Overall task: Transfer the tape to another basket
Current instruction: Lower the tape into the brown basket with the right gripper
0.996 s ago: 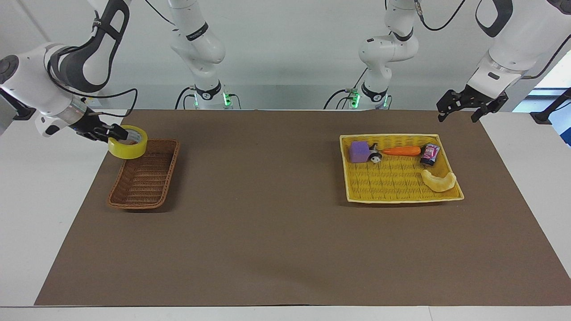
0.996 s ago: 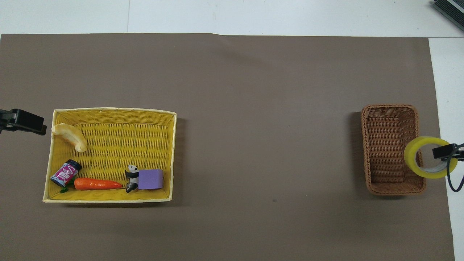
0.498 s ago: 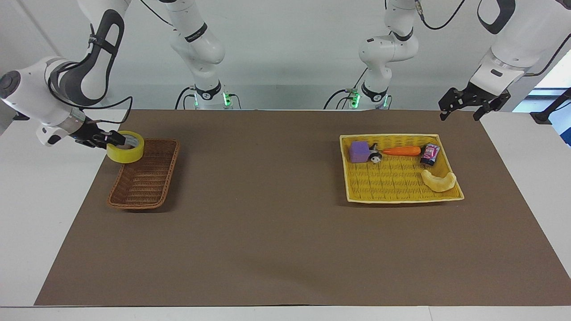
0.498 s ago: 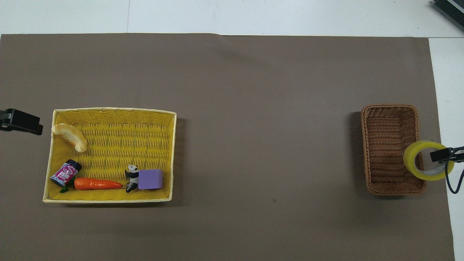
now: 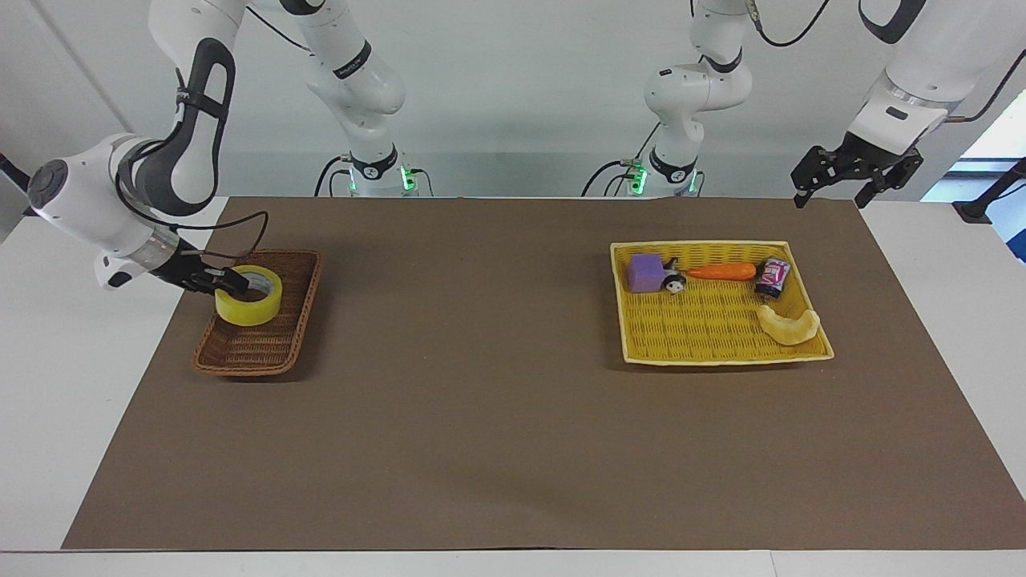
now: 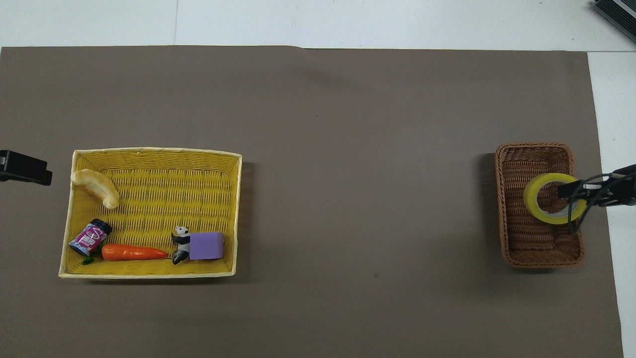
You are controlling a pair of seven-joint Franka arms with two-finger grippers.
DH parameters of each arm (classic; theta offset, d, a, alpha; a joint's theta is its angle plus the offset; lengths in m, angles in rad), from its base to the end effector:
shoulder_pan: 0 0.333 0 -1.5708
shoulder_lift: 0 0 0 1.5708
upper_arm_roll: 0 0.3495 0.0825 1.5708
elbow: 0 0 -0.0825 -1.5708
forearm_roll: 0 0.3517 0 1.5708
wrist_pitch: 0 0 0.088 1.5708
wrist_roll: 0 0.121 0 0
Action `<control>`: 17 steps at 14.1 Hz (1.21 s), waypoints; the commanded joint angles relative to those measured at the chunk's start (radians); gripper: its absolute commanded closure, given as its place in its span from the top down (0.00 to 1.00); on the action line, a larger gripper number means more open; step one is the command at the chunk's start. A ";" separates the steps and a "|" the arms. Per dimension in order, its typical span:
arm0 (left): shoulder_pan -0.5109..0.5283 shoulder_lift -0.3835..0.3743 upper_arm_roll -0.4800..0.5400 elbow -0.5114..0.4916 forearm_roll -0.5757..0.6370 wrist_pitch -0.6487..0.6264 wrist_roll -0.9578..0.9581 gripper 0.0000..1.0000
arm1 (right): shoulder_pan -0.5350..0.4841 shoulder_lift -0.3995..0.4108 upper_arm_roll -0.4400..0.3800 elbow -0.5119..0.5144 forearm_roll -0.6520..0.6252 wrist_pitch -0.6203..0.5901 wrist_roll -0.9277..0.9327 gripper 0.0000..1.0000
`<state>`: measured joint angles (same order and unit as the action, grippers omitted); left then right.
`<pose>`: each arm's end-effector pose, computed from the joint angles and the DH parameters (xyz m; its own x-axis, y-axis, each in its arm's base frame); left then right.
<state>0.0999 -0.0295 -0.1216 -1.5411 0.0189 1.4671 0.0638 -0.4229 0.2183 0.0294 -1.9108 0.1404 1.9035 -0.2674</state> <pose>0.5009 -0.0096 0.6631 0.9955 -0.0832 -0.0460 -0.0842 -0.9963 -0.0196 0.5191 -0.2034 0.4032 0.9685 -0.1660 -0.1855 -0.1996 -0.9631 -0.1804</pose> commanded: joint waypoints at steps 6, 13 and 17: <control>-0.002 -0.009 -0.001 0.001 0.015 -0.018 0.007 1.00 | 0.004 0.045 0.000 -0.002 0.019 0.012 0.037 0.52; 0.006 -0.010 0.005 0.001 -0.016 -0.013 0.011 1.00 | 0.007 0.042 0.003 0.050 0.019 -0.009 0.042 1.00; 0.004 -0.013 0.005 -0.004 -0.016 -0.013 0.013 1.00 | 0.068 -0.034 0.007 0.116 -0.039 -0.041 0.045 1.00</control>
<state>0.1000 -0.0295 -0.1189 -1.5411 0.0137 1.4631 0.0639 -0.3902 0.2381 0.0336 -1.8079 0.1355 1.8895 -0.2439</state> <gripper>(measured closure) 0.000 0.000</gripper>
